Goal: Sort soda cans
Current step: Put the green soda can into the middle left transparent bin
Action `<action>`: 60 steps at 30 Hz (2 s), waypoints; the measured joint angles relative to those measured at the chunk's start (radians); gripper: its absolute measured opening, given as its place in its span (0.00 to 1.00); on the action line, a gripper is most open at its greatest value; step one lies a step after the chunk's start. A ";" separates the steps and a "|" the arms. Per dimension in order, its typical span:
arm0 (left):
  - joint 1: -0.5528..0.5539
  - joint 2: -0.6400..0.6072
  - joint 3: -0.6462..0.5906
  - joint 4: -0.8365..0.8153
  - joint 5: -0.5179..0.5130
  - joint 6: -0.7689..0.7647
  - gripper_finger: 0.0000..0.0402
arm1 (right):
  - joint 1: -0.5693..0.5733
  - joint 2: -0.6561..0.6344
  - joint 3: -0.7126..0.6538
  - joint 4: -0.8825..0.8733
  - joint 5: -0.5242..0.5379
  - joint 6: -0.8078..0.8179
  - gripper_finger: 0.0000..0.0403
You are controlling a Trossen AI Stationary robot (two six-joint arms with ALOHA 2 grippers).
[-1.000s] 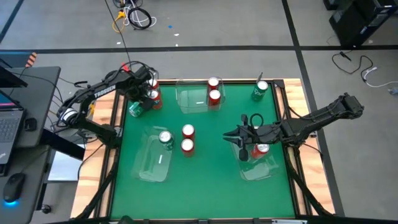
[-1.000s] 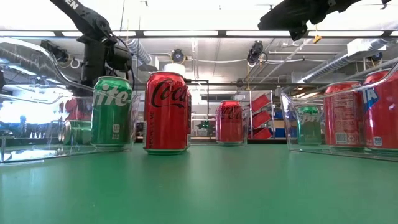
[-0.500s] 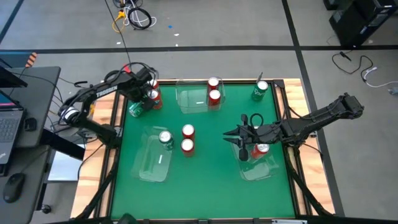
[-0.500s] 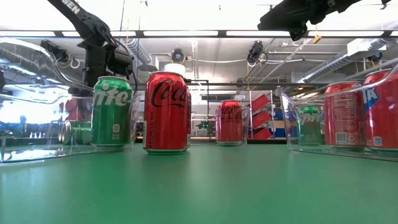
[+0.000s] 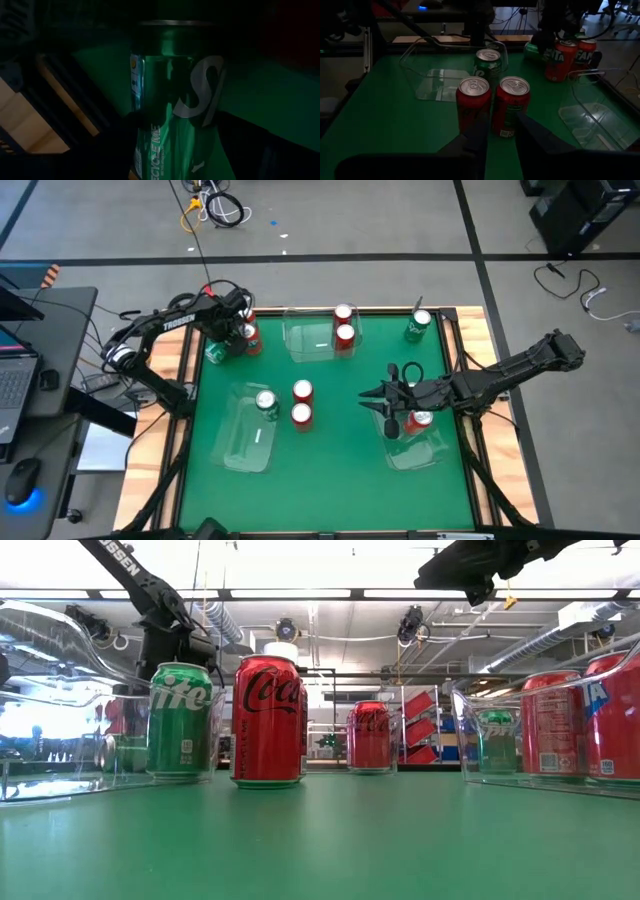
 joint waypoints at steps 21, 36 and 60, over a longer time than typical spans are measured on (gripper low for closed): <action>-0.014 0.004 -0.086 0.043 0.017 -0.051 0.79 | 0.000 0.000 0.000 0.001 -0.023 0.001 0.34; -0.023 -0.033 -0.094 -0.035 0.001 -0.046 0.63 | 0.000 0.000 0.000 0.001 -0.024 0.001 0.34; -0.083 -0.564 0.106 -0.220 0.015 -0.134 0.62 | -0.009 0.007 0.000 0.142 -0.019 0.000 0.35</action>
